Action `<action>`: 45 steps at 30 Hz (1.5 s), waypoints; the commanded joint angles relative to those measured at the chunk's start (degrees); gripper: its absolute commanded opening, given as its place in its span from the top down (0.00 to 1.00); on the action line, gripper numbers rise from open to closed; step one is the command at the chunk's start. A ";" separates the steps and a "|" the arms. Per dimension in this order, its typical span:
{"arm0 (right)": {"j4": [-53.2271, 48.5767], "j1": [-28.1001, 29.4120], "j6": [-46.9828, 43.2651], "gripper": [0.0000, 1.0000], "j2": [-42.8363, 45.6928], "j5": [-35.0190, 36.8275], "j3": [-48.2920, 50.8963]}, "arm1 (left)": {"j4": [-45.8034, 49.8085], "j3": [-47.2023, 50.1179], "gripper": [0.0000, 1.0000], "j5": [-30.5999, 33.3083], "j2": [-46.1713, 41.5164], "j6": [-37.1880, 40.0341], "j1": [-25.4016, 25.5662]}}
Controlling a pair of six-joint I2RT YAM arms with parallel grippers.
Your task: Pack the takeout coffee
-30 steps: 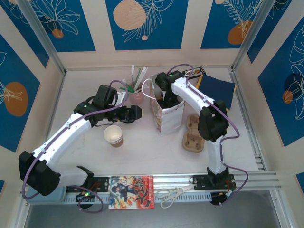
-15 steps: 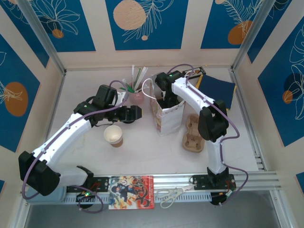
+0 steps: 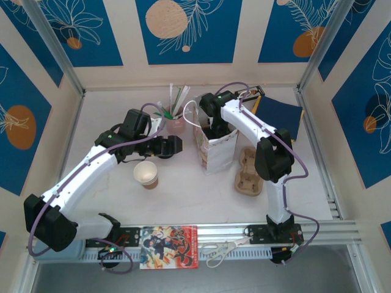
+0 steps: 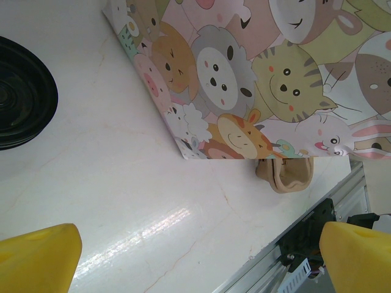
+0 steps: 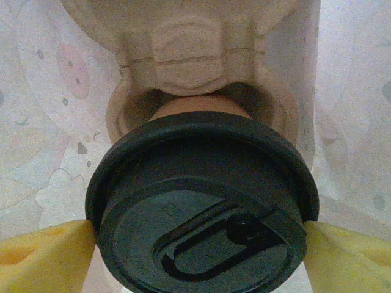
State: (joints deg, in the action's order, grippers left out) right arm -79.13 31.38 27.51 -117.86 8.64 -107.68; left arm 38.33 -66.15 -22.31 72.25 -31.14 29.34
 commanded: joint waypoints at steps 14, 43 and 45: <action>-3.28 0.20 1.76 0.08 3.99 0.80 -0.60 | -0.27 -0.12 0.00 -0.72 -0.09 0.33 -0.71; -4.50 0.42 3.16 0.08 5.59 1.20 -0.96 | -0.57 0.81 0.00 -0.72 -0.45 -0.03 -0.73; -4.45 0.44 3.26 0.08 5.74 1.20 -0.87 | -0.62 0.85 0.00 -0.72 -0.53 -0.01 -0.67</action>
State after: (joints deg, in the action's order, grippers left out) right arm -81.87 31.38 29.78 -114.37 9.85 -107.68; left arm 38.30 -65.78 -22.31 72.23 -31.16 29.34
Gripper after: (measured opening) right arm 0.919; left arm 0.998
